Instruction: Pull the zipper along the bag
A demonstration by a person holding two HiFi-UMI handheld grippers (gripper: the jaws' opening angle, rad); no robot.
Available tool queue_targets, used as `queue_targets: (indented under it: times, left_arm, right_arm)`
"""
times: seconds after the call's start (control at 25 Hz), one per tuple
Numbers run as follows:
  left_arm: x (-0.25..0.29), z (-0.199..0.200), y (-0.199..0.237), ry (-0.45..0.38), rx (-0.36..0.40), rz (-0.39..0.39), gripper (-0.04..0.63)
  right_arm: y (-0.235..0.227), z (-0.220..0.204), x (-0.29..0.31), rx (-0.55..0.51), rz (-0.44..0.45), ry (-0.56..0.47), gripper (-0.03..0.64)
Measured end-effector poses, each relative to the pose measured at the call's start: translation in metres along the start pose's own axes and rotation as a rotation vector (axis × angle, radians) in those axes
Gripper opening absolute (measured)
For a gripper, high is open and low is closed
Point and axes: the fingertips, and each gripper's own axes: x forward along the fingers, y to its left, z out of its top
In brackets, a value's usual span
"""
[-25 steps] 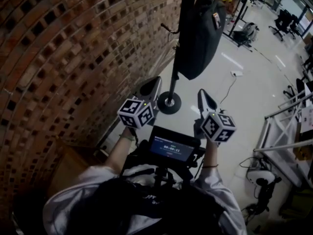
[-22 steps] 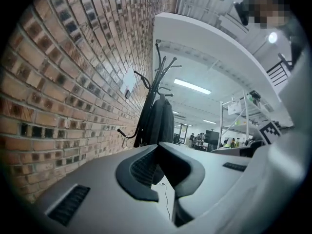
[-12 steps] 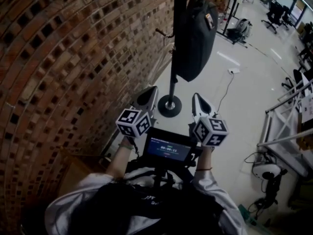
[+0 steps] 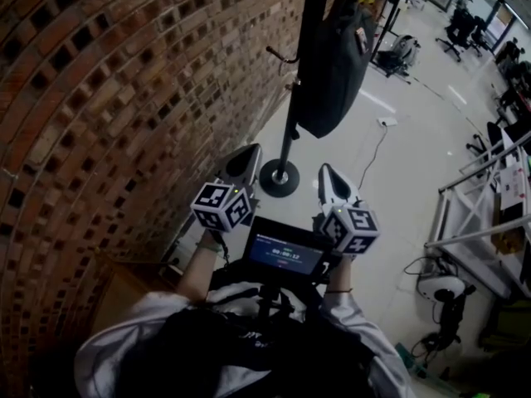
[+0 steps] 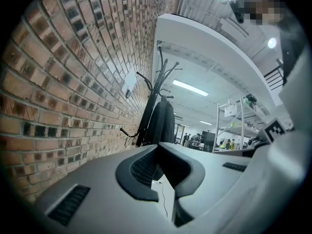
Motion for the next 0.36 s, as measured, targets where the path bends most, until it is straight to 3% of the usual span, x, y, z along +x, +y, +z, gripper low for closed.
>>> queue_targets:
  times: [0.36]
  left_arm:
    - [-0.008,0.003,0.004,-0.003,-0.01,-0.006,0.008]
  right_arm:
    - [0.017,-0.003,-0.001,-0.011,-0.008,0.034,-0.003]
